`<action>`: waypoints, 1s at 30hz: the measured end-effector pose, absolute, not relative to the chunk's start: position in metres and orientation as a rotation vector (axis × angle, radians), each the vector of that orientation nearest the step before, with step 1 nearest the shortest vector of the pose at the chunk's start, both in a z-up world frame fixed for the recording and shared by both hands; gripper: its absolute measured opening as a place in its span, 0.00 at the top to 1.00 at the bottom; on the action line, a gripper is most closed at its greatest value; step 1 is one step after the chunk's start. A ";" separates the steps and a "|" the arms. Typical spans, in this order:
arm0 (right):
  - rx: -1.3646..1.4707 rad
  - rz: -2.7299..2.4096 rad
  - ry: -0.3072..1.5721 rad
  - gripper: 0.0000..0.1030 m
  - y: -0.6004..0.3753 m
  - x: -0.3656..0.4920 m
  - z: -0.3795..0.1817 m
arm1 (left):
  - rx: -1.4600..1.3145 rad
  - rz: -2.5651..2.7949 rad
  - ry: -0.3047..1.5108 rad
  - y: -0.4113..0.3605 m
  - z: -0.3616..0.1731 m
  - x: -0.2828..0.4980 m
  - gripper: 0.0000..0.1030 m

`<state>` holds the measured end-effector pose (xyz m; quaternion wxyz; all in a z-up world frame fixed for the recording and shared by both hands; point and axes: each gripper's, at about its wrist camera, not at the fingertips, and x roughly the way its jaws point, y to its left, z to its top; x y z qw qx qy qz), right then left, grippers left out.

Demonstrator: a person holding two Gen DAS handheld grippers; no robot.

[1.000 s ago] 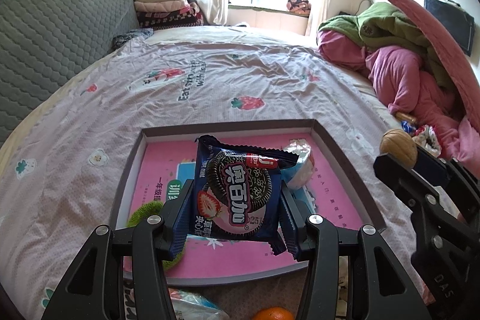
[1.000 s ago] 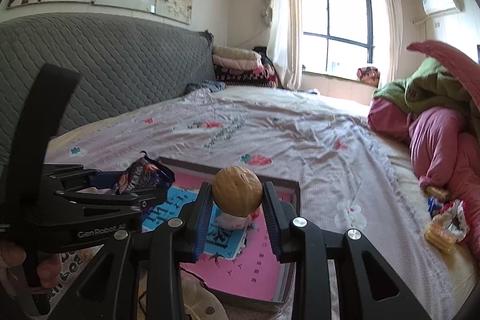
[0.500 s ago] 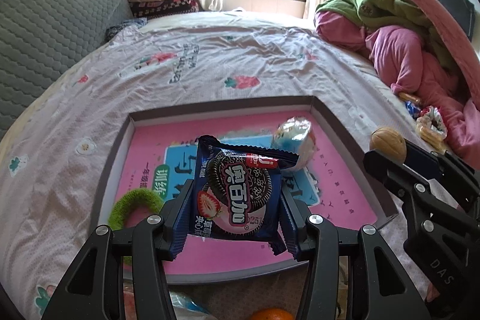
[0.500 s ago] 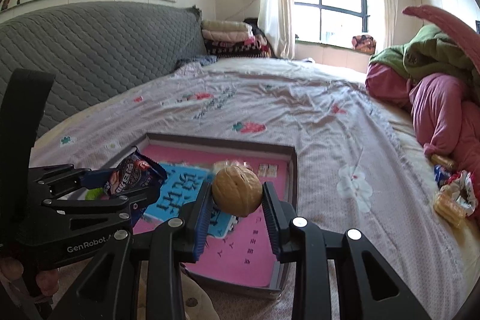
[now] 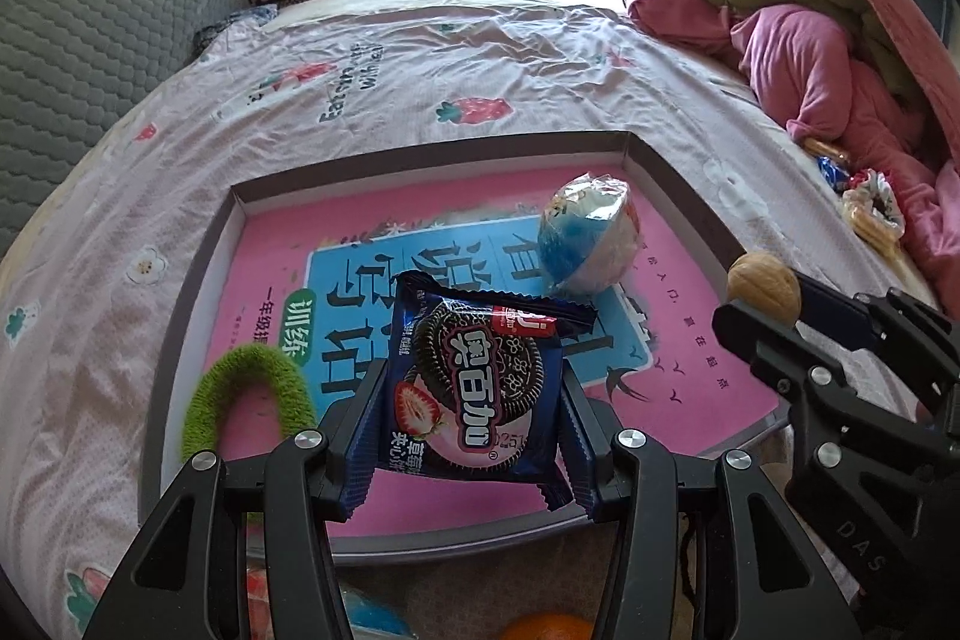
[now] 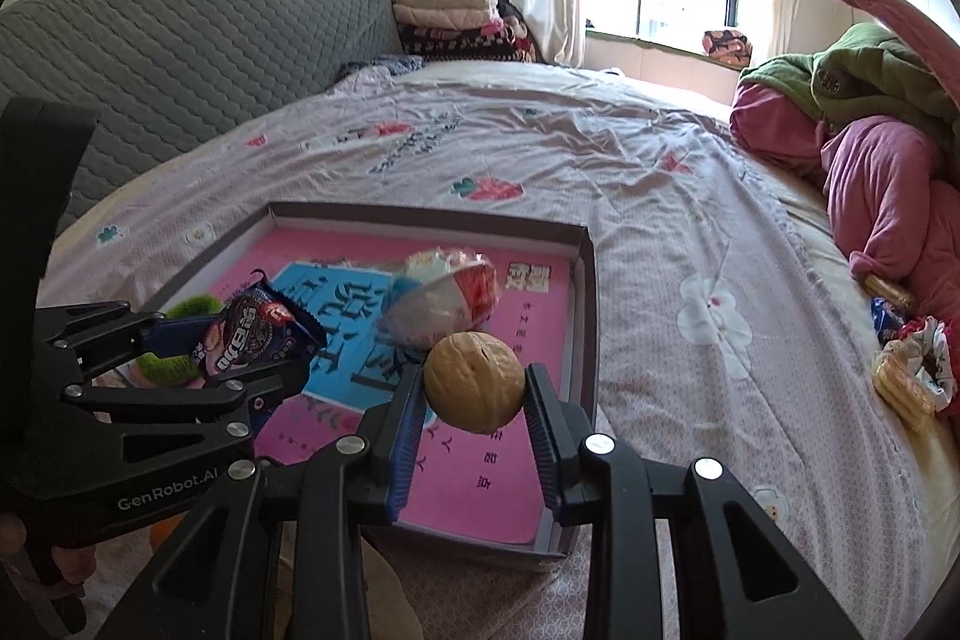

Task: Organize objects
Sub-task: 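Lower the cookie packet into the box with the left tool while the right tool lowers the walnut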

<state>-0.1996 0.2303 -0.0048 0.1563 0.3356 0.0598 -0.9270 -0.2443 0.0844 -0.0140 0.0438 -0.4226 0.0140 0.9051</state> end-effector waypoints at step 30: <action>1.076 -2.600 0.215 0.67 0.222 -0.206 -0.026 | -1.421 2.729 0.013 0.086 -0.031 -0.263 0.48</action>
